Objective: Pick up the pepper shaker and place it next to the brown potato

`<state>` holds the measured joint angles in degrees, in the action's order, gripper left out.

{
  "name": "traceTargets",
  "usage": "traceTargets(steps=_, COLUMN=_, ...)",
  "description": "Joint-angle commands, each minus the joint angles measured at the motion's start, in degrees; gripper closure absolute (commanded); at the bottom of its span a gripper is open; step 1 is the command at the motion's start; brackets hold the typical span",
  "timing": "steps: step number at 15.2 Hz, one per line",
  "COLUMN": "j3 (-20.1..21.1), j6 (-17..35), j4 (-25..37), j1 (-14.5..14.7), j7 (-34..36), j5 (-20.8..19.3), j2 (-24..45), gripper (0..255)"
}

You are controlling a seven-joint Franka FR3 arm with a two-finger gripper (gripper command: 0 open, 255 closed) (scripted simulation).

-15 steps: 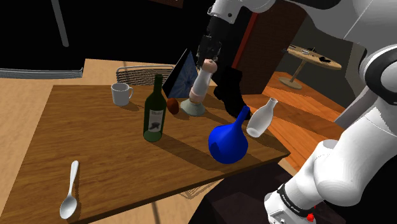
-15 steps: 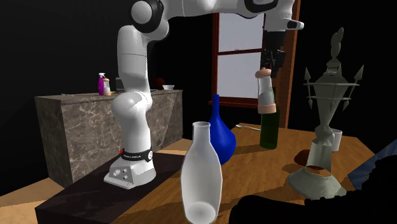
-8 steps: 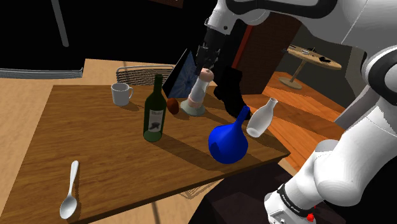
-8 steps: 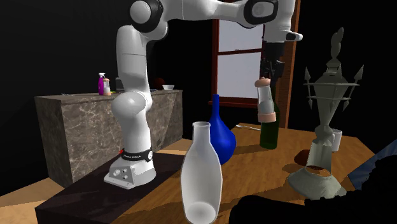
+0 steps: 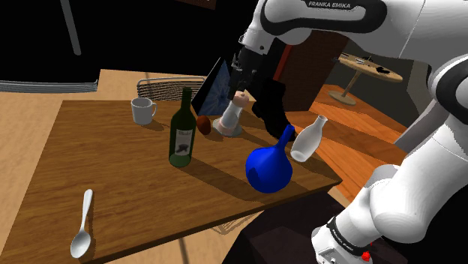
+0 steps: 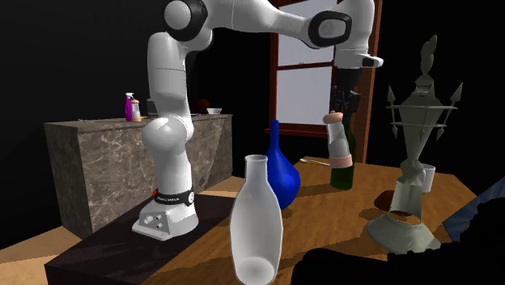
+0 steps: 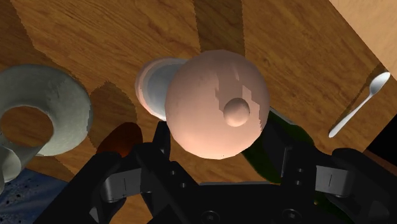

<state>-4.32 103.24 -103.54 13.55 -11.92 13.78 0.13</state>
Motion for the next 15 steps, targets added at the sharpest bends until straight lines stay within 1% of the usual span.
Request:
traceTargets(steps=1, j3=0.1, j6=1.61, j4=-1.4, j1=0.1, j7=-0.19, j5=0.11, j2=0.17, gripper=255)
traceTargets(steps=15, j3=0.29, j6=11.7, j4=-9.82, j1=0.29, j7=-2.61, j5=1.2, j2=2.09, gripper=255)
